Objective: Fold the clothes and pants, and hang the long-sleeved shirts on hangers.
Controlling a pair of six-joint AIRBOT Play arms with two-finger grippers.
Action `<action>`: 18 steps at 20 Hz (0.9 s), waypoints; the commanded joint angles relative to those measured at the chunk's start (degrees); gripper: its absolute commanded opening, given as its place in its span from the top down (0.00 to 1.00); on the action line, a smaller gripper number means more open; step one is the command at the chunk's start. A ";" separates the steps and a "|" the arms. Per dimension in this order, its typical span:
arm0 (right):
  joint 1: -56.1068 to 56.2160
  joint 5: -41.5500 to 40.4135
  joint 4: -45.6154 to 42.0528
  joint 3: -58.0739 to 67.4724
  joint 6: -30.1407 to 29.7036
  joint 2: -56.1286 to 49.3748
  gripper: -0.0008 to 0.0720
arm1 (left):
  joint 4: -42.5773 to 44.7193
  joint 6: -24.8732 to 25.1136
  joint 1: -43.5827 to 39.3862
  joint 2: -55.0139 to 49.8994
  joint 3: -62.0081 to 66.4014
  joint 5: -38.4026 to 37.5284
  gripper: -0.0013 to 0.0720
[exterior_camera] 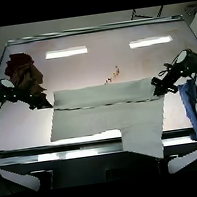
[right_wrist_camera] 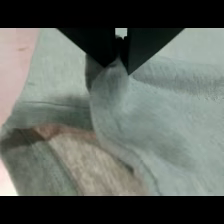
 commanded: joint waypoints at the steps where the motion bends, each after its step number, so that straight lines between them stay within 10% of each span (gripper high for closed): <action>1: -0.02 -1.99 0.55 -0.35 1.33 -0.02 0.92 | 0.15 -0.72 -1.16 -1.20 -0.37 0.50 0.95; 3: -0.02 -2.14 0.92 -0.35 1.51 -0.02 0.88 | 0.15 -3.26 -1.16 -1.86 -0.37 0.50 0.92; 5: -0.17 -1.18 1.84 0.00 0.94 0.37 0.41 | 0.17 -3.58 -0.57 -1.38 0.00 -0.94 0.37; 6: -0.55 0.46 2.01 0.68 -1.14 1.09 0.26 | 0.22 -3.34 0.28 -0.85 0.92 -2.43 0.27; 12: -11.96 11.39 -3.89 -1.25 -3.63 9.42 0.21 | 9.11 -2.91 8.61 8.72 -0.90 -7.54 0.28; 18: -12.87 2.14 -5.88 -24.02 -4.96 20.02 0.22 | 4.42 6.99 10.36 23.15 -38.14 6.56 0.31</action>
